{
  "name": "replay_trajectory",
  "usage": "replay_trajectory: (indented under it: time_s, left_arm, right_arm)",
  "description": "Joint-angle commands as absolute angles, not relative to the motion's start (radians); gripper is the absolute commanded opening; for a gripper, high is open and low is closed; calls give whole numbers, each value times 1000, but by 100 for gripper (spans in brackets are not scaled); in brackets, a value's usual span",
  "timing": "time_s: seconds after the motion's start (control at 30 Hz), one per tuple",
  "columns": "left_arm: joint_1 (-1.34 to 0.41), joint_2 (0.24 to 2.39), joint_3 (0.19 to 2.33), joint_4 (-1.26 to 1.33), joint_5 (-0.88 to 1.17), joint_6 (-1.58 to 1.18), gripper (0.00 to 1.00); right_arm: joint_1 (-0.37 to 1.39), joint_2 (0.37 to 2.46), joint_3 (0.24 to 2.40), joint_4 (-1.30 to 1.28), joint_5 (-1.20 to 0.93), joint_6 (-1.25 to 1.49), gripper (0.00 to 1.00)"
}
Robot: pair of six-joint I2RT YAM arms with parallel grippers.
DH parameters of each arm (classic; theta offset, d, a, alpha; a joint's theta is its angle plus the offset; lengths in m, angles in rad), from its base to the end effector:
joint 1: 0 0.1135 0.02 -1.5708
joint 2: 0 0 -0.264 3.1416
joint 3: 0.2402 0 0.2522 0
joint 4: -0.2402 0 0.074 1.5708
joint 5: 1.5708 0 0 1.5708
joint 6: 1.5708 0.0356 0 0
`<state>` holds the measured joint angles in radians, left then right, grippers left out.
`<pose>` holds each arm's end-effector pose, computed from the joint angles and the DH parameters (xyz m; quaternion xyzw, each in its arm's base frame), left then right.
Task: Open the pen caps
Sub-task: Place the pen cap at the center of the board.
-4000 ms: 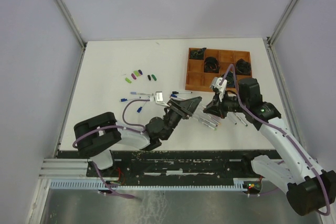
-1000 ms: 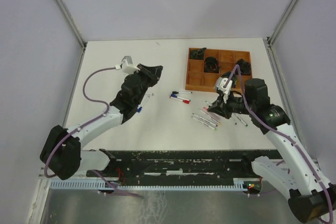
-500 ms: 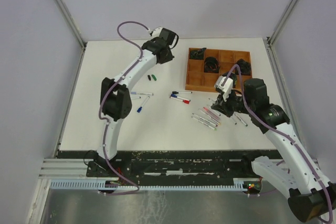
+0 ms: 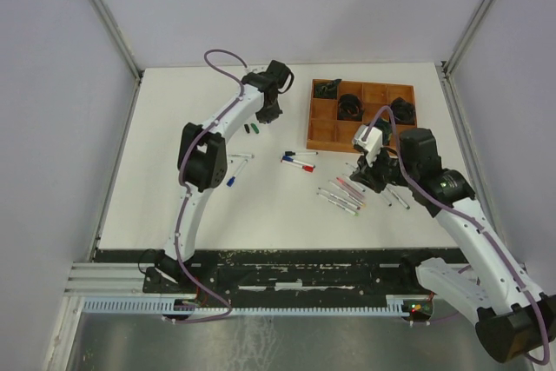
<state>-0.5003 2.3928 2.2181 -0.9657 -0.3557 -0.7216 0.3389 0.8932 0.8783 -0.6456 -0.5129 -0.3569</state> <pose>0.4533 -0.2337 0.2121 -0.1437 0.9515 0.0210 0.2713 0.1670 0.0774 0.3111 -0.4010 0.7788 0.2240 0.4273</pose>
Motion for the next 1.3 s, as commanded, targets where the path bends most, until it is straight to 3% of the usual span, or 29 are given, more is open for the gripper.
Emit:
replay_trajectory:
  time_s: [0.0, 0.63, 1.27]
  left_arm:
    - [-487, 2399, 2246, -1009, -357, -789, 3]
    - [-457, 2466, 2262, -1023, -327, -867, 8]
    - [-440, 2493, 2267, -1005, -300, -873, 32]
  right_arm:
    - [337, 896, 899, -634, -503, -365, 2]
    - [339, 893, 894, -638, -521, -373, 1]
    - [340, 888, 893, -644, -529, -382, 2]
